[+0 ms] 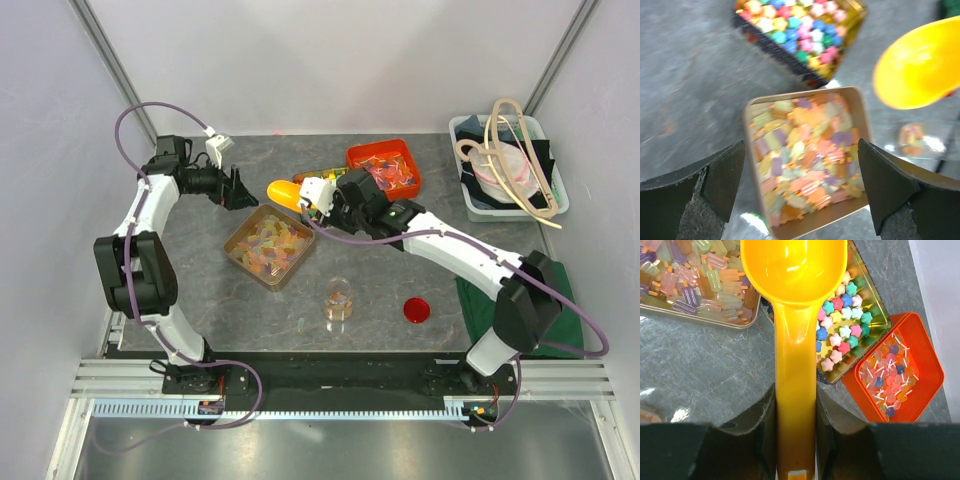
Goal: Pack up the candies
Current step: Adjust the spatula.
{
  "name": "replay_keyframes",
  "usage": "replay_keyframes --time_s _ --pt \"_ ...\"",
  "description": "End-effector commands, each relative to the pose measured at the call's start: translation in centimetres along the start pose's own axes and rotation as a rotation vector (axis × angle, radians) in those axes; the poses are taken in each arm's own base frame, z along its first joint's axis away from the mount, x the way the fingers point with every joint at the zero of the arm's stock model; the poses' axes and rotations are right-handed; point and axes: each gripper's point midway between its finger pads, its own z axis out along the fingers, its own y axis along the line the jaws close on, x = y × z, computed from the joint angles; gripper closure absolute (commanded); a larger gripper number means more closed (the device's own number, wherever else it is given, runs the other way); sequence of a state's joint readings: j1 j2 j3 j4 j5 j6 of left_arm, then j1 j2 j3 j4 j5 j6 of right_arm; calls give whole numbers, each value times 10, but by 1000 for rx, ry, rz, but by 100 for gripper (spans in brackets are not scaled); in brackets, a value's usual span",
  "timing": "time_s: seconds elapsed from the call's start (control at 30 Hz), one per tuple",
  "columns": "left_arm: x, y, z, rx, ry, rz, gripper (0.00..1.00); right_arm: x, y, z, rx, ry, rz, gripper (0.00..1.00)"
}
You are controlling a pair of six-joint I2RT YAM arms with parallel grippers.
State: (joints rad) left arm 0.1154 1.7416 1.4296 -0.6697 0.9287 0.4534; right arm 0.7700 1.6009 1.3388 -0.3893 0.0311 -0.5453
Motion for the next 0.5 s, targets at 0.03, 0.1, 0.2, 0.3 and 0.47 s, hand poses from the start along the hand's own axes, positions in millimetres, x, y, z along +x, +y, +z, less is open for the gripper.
replay_keyframes --time_s 0.03,0.1,0.2,0.3,0.47 --pt "-13 -27 3 193 -47 -98 0 -16 -7 13 72 -46 0 100" --pt "-17 -32 3 228 -61 -108 0 -12 -3 17 80 -28 -20 100" --pt "-19 -33 6 264 -63 -134 0 -11 6 22 94 -17 -60 100" --pt "-21 -32 8 292 -66 -160 0 -13 17 26 101 -5 -103 100" --pt "-23 -32 10 311 -66 -174 4 -19 18 29 122 -8 -101 100"
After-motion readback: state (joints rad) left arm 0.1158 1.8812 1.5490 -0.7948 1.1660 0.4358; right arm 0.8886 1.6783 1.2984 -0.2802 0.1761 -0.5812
